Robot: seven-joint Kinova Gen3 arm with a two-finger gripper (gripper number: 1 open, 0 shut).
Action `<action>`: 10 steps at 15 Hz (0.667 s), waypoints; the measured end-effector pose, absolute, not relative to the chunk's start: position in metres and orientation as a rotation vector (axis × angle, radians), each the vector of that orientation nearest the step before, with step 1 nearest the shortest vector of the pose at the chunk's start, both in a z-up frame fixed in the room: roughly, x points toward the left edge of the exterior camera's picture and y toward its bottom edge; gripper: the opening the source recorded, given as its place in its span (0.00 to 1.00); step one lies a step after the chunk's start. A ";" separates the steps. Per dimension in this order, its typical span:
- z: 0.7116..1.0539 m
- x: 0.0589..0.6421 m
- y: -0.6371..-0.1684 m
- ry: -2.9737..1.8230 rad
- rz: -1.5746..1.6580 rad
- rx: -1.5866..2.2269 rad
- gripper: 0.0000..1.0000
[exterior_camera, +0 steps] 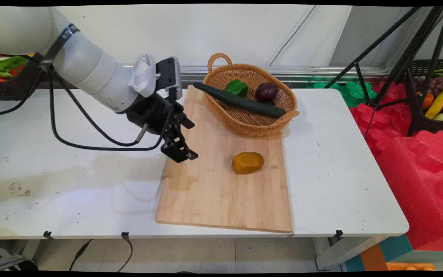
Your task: Pick up the potato from the cutting board
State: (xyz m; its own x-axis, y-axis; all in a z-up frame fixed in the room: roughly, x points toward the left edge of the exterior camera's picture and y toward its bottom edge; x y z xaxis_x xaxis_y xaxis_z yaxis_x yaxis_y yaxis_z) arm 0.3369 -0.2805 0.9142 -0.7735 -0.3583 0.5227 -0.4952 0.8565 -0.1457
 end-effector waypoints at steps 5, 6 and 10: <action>0.916 0.316 -0.294 -2.515 0.387 0.626 1.00; 0.915 0.310 -0.299 -2.512 0.387 0.630 1.00; 0.902 0.286 -0.320 -2.513 0.383 0.648 1.00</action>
State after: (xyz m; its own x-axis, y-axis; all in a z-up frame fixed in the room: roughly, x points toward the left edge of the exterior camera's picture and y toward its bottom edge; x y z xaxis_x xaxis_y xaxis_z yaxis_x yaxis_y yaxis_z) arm 0.2861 -0.3200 0.9018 -0.7548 -0.3697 0.5419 -0.5141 0.8464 -0.1388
